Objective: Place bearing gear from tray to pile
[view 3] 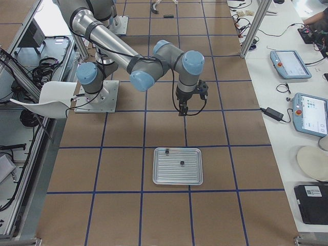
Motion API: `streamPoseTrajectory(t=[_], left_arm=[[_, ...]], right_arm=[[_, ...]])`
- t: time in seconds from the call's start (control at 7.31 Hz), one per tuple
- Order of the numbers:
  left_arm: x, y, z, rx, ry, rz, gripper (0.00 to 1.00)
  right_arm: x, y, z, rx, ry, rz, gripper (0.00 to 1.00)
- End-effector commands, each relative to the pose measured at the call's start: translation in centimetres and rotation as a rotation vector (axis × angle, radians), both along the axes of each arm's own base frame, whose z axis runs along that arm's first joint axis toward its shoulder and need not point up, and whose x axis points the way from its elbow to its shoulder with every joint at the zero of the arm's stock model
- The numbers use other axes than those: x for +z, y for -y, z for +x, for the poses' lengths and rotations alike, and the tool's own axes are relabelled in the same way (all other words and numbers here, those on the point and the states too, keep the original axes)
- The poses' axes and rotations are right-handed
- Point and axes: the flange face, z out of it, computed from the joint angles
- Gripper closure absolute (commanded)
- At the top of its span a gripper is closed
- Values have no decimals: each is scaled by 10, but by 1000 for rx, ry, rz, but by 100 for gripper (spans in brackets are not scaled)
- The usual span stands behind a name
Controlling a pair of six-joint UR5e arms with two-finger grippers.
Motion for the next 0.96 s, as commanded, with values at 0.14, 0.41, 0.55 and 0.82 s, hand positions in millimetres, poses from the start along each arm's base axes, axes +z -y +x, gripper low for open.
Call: streamPoseTrajectory(t=[0.14, 0.41, 0.55, 0.82], left_arm=[[1, 0, 0, 0, 0, -2, 0], [0, 1, 0, 0, 0, 1, 0], [1, 1, 0, 0, 0, -2, 0], [0, 1, 0, 0, 0, -1, 0]], right_arm=[[-67, 10, -70, 60, -43, -27, 0], [-101, 3, -98, 41, -89, 41, 6], [-113, 2, -103, 32, -91, 65, 9], [-140, 2, -111, 39, -101, 124, 15]])
